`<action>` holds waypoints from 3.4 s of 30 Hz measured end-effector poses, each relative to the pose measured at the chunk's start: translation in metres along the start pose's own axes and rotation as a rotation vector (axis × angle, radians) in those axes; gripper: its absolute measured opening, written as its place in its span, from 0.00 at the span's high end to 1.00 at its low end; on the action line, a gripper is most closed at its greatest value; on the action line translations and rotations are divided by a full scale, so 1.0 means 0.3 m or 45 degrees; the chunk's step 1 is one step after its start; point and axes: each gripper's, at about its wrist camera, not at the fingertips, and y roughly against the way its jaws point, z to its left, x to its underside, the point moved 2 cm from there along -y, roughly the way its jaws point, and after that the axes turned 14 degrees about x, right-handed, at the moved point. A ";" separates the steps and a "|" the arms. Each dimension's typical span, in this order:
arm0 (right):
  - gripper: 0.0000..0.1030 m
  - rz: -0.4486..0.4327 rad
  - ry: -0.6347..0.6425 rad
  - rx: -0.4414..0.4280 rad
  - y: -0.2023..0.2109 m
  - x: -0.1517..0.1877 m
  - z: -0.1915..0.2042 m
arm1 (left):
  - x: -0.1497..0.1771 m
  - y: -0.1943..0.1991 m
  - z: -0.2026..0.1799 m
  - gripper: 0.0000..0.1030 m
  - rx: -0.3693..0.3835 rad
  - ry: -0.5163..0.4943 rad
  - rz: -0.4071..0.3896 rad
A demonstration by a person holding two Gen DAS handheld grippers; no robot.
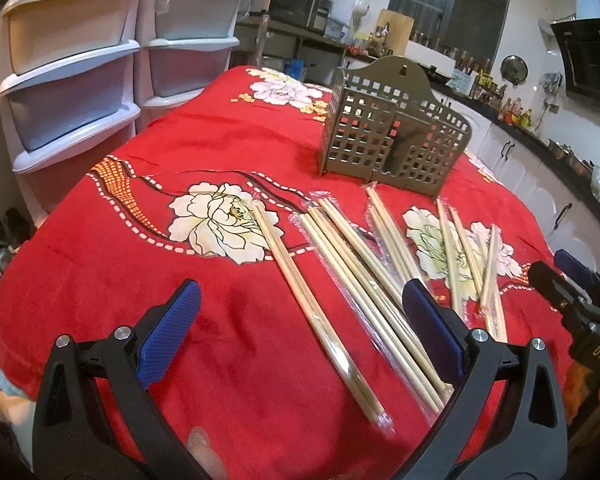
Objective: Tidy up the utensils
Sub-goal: 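Move both grippers toward the sleeved bamboo chopsticks in front of the caddy, then close the left gripper on a sleeved chopstick pair while the right gripper grasps another pair, then lift both held chopstick pairs up and carry them above the grey caddy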
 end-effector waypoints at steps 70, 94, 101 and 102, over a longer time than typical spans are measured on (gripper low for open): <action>0.89 0.601 -0.247 -0.100 -0.662 -0.183 -0.058 | -0.250 -0.302 0.279 0.96 0.160 0.237 0.331; 0.94 0.132 -0.172 -0.442 -0.257 -0.435 -0.033 | -0.485 -0.044 0.092 0.99 0.256 0.035 0.042; 0.94 -0.029 -0.171 -0.438 -0.180 -0.511 -0.059 | -0.574 0.000 0.035 0.99 0.284 -0.013 -0.040; 0.94 -0.062 -0.168 -0.427 -0.170 -0.526 -0.065 | -0.588 0.007 0.028 0.99 0.287 -0.019 -0.054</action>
